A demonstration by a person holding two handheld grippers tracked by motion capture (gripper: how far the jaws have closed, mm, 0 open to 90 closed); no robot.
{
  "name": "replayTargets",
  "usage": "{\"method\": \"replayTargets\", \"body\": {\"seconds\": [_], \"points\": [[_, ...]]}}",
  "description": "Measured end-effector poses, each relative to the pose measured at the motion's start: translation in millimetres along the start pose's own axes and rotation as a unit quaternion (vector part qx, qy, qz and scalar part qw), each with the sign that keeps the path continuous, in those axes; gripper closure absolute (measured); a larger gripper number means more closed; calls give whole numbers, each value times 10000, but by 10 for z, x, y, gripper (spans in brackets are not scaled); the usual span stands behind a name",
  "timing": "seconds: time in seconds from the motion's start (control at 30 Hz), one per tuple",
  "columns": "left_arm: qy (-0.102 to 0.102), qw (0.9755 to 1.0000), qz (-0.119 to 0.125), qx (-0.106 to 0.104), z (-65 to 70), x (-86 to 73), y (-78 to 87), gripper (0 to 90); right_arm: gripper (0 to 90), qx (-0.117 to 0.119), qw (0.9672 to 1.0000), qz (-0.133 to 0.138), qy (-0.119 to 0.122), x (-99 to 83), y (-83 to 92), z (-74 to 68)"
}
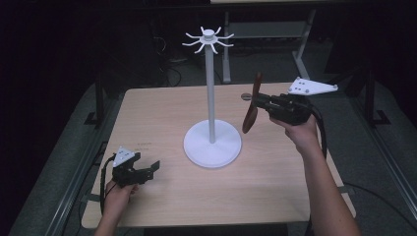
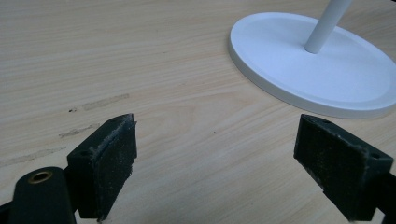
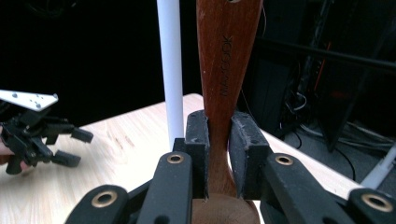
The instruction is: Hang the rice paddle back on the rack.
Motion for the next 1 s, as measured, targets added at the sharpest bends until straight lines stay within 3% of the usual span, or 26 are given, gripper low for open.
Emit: {"method": "replayTargets", "body": {"seconds": [0.2, 0.43, 0.53, 0.57, 0.63, 0.67, 1.0], "points": [[69, 10000, 43, -23, -10, -2, 5, 127, 777, 162, 9998, 149, 13, 246, -54, -57], [-10, 10000, -83, -33, 22, -7, -21, 127, 776, 357, 9990, 247, 111, 468, -94, -136], [37, 10000, 27, -6, 24, 15, -11, 126, 776, 471, 9985, 273, 59, 542, -120, -147], [-31, 10000, -10, -13, 21, 5, -10, 126, 776, 492, 9984, 282, 76, 571, -127, -159], [-68, 9999, -106, -55, 10, -15, -14, 126, 776, 474, 9982, 323, 168, 625, -134, -178], [30, 9999, -76, -66, 10, -15, -16, 126, 776, 464, 9981, 354, 176, 647, -134, -185], [-4, 10000, -22, -4, 34, -7, 22, 126, 776, 498, 9980, 364, 115, 777, -198, -188]]}}
Point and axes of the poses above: each handheld gripper's, and its own axes: y roughly backward along the jaws, x roughly out of its top, z roughly to its right, the point moved 6 cm from there along -y, roughly forward along the jaws, and after that the axes turned 15 degrees about -x, right-handed, at the moved point
